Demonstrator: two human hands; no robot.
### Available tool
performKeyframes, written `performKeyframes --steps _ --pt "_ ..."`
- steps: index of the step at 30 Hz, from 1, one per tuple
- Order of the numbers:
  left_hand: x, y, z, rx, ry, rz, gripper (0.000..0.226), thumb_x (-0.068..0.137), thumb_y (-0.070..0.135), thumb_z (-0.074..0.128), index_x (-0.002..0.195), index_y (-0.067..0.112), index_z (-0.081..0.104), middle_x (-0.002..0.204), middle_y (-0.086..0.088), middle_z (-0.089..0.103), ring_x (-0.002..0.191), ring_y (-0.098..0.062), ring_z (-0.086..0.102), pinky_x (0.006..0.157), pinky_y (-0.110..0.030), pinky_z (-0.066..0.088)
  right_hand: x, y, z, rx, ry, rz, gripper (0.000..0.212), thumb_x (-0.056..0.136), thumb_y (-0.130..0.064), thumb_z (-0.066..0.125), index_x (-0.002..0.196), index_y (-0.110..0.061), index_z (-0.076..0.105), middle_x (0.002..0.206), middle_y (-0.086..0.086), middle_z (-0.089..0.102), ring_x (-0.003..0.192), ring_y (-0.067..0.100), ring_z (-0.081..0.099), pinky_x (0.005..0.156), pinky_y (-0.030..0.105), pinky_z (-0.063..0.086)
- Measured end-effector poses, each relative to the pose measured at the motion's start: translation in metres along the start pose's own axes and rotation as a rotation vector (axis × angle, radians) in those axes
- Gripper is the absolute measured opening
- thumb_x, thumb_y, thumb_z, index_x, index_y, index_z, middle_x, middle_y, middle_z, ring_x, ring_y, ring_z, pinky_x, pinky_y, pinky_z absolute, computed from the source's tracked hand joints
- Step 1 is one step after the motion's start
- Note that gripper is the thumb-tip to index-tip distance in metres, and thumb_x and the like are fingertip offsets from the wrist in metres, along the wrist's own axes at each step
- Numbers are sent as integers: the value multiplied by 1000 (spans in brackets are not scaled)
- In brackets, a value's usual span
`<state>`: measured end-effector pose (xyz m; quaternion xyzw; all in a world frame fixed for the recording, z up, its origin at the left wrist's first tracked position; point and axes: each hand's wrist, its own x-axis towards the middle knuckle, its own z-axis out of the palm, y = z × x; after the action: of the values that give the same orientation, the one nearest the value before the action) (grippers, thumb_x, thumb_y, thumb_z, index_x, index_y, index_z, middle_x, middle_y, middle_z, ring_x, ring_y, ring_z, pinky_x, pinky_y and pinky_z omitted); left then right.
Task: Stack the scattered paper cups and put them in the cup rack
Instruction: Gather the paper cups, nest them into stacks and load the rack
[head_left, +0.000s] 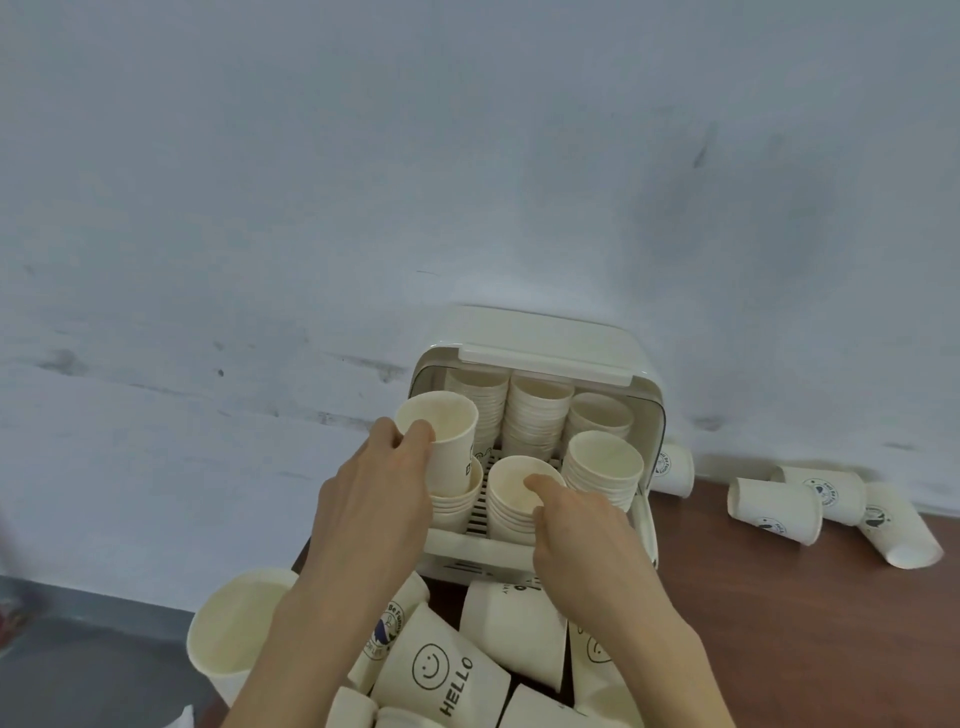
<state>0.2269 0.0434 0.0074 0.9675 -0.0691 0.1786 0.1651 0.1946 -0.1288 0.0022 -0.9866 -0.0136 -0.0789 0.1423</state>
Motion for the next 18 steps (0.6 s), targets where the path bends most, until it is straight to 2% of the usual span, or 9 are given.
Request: performKeyframes --steps 8,12,14,16,18 --pt "-2 -1 15 47 -123 25 7 98 16 40 98 22 38 92 2 36 73 -19 40 58 -29 33 -11 4 -11 50 41 19 38 92 -13 42 128 -25 45 102 0 63 96 27 58 77 41 50" --pt "-4 -3 21 87 -200 32 10 98 17 40 93 24 36 90 2 34 75 -18 38 60 -29 35 -24 5 -21 57 83 65 41 92 -9 38 128 -28 45 102 -2 64 99 25 55 78 38 44" --pt "-4 -5 23 84 -217 45 6 99 18 39 99 21 43 89 3 34 77 -18 42 64 -30 43 -32 5 -24 57 95 98 39 92 -10 37 125 -29 47 106 -1 63 103 26 53 79 38 42" --pt "-7 -5 21 43 -207 47 18 101 22 35 115 24 47 92 2 34 82 -18 45 67 -31 45 -41 4 -28 58 95 114 36 94 -12 36 124 -27 48 105 -2 63 103 25 52 79 38 43" --pt "-16 -2 14 -17 -159 30 32 102 30 31 133 28 38 95 2 34 85 -19 46 66 -30 41 -53 2 -33 58 96 121 33 94 -12 37 122 -25 49 101 -1 64 101 26 55 80 39 46"
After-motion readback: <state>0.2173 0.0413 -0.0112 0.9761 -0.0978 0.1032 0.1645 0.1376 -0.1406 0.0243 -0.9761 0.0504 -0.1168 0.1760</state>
